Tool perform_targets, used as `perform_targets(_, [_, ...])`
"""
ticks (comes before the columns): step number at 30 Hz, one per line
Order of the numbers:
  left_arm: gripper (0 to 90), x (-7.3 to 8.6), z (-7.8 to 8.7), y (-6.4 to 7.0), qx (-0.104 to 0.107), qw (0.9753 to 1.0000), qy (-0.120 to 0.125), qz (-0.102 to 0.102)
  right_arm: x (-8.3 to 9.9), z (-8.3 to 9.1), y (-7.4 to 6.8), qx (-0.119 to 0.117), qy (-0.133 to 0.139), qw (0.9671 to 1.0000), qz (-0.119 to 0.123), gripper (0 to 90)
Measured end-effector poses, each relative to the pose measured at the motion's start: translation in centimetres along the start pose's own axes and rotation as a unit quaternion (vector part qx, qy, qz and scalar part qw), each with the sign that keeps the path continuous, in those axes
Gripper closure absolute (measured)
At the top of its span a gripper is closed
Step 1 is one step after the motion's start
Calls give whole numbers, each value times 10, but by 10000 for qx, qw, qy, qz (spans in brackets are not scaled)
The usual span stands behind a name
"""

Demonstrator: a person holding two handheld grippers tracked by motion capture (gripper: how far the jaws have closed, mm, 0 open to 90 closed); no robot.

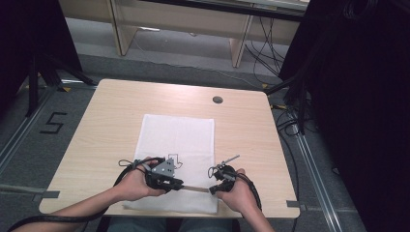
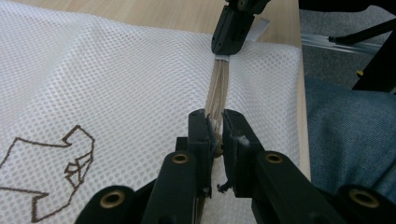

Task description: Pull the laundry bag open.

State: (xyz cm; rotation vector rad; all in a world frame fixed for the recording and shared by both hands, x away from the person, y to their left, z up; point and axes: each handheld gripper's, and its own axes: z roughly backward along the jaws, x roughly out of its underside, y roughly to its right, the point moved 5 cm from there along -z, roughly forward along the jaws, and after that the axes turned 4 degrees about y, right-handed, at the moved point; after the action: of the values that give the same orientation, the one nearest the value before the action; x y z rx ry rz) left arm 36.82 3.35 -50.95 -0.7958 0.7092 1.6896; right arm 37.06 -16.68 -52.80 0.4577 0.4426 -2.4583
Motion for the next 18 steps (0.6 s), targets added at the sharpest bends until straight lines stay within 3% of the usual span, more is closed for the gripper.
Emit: perform_targets(18, [818,4,5,0,-16,10000,5,33,0,0,0,-1,9,10000,-21,900])
